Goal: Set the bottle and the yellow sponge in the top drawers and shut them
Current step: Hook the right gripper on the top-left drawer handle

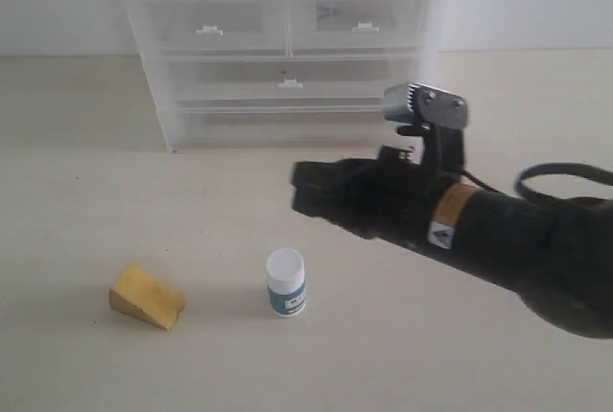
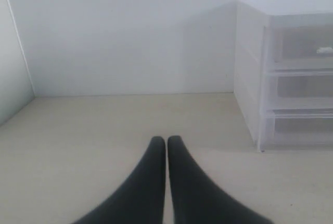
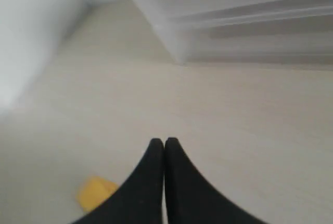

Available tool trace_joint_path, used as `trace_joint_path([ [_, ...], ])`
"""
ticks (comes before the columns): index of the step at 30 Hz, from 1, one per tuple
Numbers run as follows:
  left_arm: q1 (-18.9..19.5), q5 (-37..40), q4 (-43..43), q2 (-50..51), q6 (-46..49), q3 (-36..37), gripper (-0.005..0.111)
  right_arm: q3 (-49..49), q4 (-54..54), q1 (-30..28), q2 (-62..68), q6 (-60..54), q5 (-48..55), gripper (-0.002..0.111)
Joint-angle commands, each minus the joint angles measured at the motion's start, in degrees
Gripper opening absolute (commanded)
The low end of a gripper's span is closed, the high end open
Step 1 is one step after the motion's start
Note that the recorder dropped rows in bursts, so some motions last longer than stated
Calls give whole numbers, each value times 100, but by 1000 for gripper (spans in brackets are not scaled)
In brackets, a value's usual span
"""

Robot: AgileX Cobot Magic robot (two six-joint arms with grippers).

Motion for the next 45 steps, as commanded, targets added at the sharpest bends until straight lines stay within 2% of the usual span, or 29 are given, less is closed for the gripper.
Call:
trace_joint_path([
  [1,17,0,-23,-18,-7,-3,4,-928,-583,22,1175,2086,-1949,0],
  [5,17,0,-23,-18,-7,-3,4,-2018,-210,22,1892,3061,-1949,3],
  [7,17,0,-23,-18,-7,-3,4,-2487,-179,22,2066,3460,-1835,13],
  [11,17,0,-23,-18,-7,-3,4,-3335,11,22,2278,4309,-823,41],
  [14,17,0,-23,-18,-7,-3,4,-3828,222,22,2410,4613,-357,52],
  [17,17,0,-23,-18,-7,-3,4,-4219,458,22,2571,4613,-63,56],
  [27,17,0,-23,-18,-7,-3,4,-4916,1008,22,3148,4582,-20,53],
  [29,17,0,-23,-18,-7,-3,4,-4916,1206,22,3190,4360,-92,42],
  [33,17,0,-23,-18,-7,-3,4,-4916,1411,22,3190,4067,-167,2],
  [34,17,0,-23,-18,-7,-3,4,-4916,1411,22,3190,4065,-195,0],
  [37,17,0,-23,-18,-7,-3,4,-4916,1308,22,3190,4065,-337,0],
  [39,17,0,-23,-18,-7,-3,4,-4844,826,22,3190,4108,-541,0],
  [41,17,0,-23,-18,-7,-3,4,-4720,425,35,3190,4109,-995,0],
  [43,17,0,-23,-18,-7,-3,4,-4431,275,108,3178,4135,-1869,0],
  [45,17,0,-23,-18,-7,-3,4,-4041,199,211,3115,4234,-1949,0],
])
